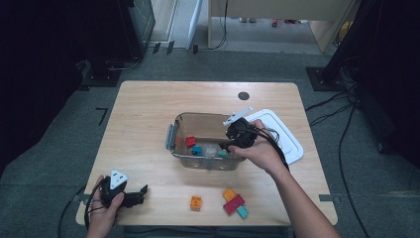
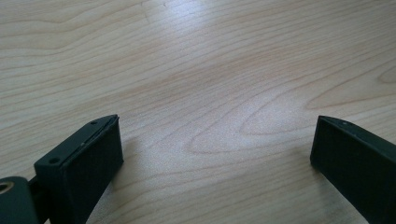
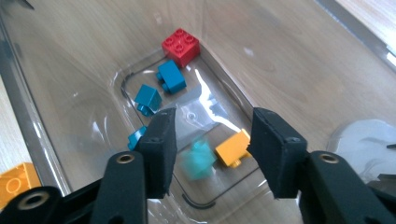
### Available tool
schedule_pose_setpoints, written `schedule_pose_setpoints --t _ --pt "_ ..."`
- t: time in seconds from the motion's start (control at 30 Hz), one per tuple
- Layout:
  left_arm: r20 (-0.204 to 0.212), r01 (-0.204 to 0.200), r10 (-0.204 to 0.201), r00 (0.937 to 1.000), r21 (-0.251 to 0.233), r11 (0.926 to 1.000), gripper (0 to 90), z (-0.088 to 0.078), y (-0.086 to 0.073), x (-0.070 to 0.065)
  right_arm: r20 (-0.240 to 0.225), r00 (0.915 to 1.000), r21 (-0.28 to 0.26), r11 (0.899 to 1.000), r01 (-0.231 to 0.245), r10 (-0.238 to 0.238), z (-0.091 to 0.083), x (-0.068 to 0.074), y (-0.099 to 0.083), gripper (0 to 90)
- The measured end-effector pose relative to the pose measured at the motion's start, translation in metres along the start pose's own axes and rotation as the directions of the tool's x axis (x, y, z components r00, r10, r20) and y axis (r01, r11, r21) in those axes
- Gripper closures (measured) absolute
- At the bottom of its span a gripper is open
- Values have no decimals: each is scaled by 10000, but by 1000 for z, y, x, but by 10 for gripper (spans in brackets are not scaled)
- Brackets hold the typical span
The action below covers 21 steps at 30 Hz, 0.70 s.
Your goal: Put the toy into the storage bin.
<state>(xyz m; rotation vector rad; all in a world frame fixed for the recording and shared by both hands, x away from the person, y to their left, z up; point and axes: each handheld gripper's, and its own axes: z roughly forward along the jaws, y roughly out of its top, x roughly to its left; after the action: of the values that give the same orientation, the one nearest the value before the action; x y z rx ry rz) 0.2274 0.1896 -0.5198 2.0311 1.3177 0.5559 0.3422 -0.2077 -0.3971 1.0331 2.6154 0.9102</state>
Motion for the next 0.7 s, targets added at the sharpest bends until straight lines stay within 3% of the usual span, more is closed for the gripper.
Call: schedule_pose_setpoints --t 0.3,0.33,0.37,0.43,0.5,0.53,0.57,0.6,0.63,0.67,0.7 --pt "-2 -3 3 10000 2 10000 21 0 0 0 -268 9996 -1084 9940 -140 112 -13 -3 -6 450" --pt "-8 -4 4 10000 1 10000 21 0 0 0 -325 9994 -1287 9916 -151 110 -16 -3 -7 420" --pt "-7 -21 21 10000 4 10000 21 0 0 0 -425 9989 -1623 9864 -251 184 -20 -2 -10 327" --pt "-3 -21 21 10000 4 10000 21 0 0 0 -364 9992 -1790 9836 -205 142 -23 -1 -12 300" --pt "-6 -4 4 10000 -11 10000 21 0 0 0 -308 9995 -2379 9713 -54 -20 -32 4 -18 242" --pt "-6 -4 4 10000 -11 10000 21 0 0 0 -308 9995 -2379 9713 -54 -20 -32 4 -18 242" --pt "-5 -3 3 10000 -12 10000 21 0 0 0 -362 9993 -2776 9607 -61 -41 -39 8 -23 234" --pt "-6 -3 3 10000 -11 10000 21 0 0 0 -427 9991 -2989 9543 -66 -64 -43 10 -26 233" --pt "-6 -3 3 10000 -11 10000 21 0 0 0 -427 9991 -2989 9543 -66 -64 -43 10 -26 233" --pt "-8 -5 5 10000 -13 10000 21 0 0 0 -484 9986 -3325 9431 29 -202 -50 16 -33 233" --pt "-8 -5 5 10000 -13 10000 21 0 0 0 -447 9985 -3435 9390 140 -312 -54 20 -36 233"
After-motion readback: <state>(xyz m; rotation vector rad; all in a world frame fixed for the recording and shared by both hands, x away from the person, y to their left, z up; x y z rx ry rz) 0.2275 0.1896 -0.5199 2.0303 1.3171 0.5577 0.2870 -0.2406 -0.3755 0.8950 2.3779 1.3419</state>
